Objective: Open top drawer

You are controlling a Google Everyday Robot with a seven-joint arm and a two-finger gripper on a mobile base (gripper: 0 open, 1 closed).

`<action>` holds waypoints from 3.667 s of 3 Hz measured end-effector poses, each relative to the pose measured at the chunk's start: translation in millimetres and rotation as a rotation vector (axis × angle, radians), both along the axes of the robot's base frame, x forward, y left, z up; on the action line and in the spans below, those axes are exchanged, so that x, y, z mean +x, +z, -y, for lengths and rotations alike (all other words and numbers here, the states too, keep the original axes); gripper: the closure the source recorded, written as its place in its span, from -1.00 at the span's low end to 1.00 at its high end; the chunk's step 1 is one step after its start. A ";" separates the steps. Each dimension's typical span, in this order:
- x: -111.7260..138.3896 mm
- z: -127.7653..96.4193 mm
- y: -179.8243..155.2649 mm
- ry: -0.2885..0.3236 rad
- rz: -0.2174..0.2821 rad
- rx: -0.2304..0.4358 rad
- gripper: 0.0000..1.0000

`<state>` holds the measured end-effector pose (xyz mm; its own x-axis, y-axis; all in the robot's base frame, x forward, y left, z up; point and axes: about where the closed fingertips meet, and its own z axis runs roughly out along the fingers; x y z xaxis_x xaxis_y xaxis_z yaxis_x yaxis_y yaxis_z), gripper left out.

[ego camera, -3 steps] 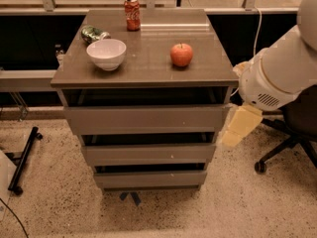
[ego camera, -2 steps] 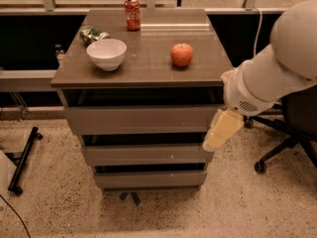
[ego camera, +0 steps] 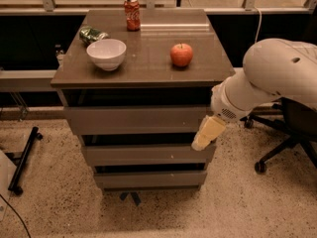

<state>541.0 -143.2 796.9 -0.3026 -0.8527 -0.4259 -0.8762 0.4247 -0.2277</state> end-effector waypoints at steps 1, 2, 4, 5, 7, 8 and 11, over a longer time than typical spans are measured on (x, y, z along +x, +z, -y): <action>0.0 0.0 0.0 0.000 0.000 0.000 -1.00; 4.8 0.0 -2.8 -0.038 0.022 0.003 -1.00; 28.8 -11.3 -25.8 -0.110 0.069 0.029 -1.00; 28.8 -11.3 -25.8 -0.110 0.069 0.029 -1.00; 38.1 -13.5 -34.6 -0.043 0.049 0.007 -1.00; 49.3 -7.1 -54.9 -0.039 0.004 0.031 -1.00; 108.3 -0.1 -123.8 -0.024 -0.036 0.068 -1.00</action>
Offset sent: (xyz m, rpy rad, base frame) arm 0.0161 -0.0026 -0.0100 0.0106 -0.0704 -0.1276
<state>649.3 -143.1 673.1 -0.3391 -0.8144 -0.4709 -0.8726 0.4593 -0.1660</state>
